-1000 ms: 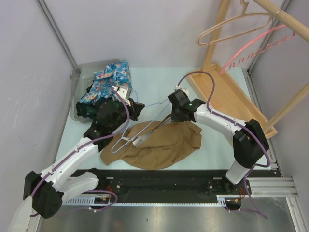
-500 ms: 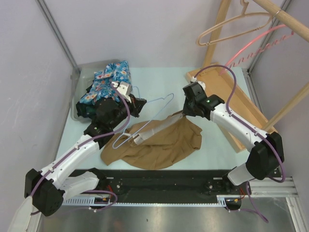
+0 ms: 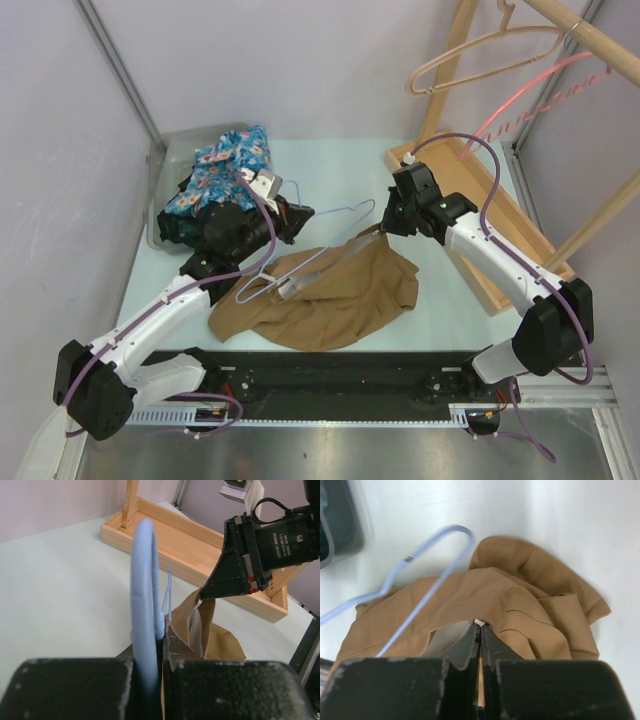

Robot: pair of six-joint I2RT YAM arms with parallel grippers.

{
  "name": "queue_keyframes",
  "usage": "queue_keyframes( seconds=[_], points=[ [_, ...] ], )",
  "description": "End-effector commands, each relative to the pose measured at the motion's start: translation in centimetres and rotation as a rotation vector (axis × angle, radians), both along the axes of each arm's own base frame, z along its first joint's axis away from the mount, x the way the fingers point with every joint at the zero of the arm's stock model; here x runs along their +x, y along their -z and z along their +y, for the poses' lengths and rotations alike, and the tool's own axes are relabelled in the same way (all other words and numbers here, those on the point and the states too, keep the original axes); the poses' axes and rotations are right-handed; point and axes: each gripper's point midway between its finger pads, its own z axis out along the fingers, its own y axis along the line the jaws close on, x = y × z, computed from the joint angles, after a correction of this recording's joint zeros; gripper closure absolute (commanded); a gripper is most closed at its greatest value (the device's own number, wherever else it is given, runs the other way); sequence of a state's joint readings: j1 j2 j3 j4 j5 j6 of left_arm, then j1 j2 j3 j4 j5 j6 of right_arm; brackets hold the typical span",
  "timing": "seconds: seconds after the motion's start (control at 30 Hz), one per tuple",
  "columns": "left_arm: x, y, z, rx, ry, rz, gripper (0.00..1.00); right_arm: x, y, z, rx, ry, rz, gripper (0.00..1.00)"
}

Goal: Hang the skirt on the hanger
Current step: Place skirt on hanger

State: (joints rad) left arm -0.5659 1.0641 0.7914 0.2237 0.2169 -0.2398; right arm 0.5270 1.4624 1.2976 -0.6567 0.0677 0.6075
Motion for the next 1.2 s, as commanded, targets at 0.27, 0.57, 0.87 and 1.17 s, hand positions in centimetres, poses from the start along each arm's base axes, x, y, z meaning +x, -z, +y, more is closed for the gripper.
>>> queue_keyframes(
  seconds=[0.27, 0.57, 0.87, 1.17],
  points=[
    [0.1, -2.6, -1.9, -0.063, -0.031, -0.046, 1.0, 0.5, -0.7, 2.1, 0.071, -0.039, 0.008, 0.94],
    [0.4, -2.1, -1.8, -0.037, -0.079, -0.041, 1.0, 0.6, -1.4, 1.9, 0.036, -0.003, -0.039, 1.0],
    [0.0, -2.7, -0.9, -0.013, -0.098, -0.067, 1.0, 1.2, -4.1, -0.7, 0.039, 0.087, -0.12, 1.0],
    [-0.8, -4.0, -0.4, -0.037, -0.09, -0.099, 1.0, 1.6, -6.9, -1.8, 0.099, 0.108, -0.189, 1.0]
  ],
)
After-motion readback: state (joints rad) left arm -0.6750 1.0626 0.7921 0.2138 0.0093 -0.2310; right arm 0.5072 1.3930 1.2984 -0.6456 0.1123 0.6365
